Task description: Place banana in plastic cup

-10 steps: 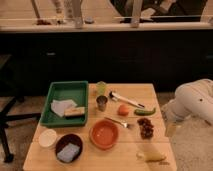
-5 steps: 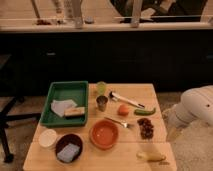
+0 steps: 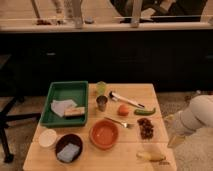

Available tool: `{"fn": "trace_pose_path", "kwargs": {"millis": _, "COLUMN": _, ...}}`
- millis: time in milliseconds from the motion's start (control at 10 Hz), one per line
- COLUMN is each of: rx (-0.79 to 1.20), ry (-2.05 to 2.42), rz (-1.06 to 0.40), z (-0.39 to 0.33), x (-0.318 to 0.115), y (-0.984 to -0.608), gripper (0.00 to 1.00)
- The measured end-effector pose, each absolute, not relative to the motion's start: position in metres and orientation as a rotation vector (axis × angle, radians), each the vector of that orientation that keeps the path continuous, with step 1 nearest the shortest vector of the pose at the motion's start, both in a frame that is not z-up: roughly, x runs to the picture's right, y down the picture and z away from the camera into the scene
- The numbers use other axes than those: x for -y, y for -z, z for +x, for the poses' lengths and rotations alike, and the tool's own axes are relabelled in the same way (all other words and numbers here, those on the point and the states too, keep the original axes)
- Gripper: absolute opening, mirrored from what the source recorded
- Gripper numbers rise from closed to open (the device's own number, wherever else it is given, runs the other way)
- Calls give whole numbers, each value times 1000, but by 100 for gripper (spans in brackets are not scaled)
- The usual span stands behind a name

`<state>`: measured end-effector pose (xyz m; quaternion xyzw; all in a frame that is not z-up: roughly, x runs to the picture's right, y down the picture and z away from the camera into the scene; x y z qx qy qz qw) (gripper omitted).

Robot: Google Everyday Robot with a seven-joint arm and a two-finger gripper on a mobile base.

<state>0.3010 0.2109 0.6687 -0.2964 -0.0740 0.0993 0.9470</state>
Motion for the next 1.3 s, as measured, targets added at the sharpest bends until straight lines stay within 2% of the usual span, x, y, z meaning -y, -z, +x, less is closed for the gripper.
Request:
{"fn": "trace_pose_path", "kwargs": {"millis": 200, "rx": 150, "ry": -188, "rz": -633, "z": 297, "x": -226, "y": -672, "gripper": 80}}
{"fn": "trace_pose_path", "kwargs": {"millis": 900, "rx": 153, "ry": -207, "rz": -621, "z": 298, "x": -226, "y": -674, "gripper": 80}}
{"fn": "trace_pose_path", "kwargs": {"millis": 1300, "rx": 191, "ry": -279, "rz": -605, "z": 310, "x": -246, "y": -676, "gripper": 80}}
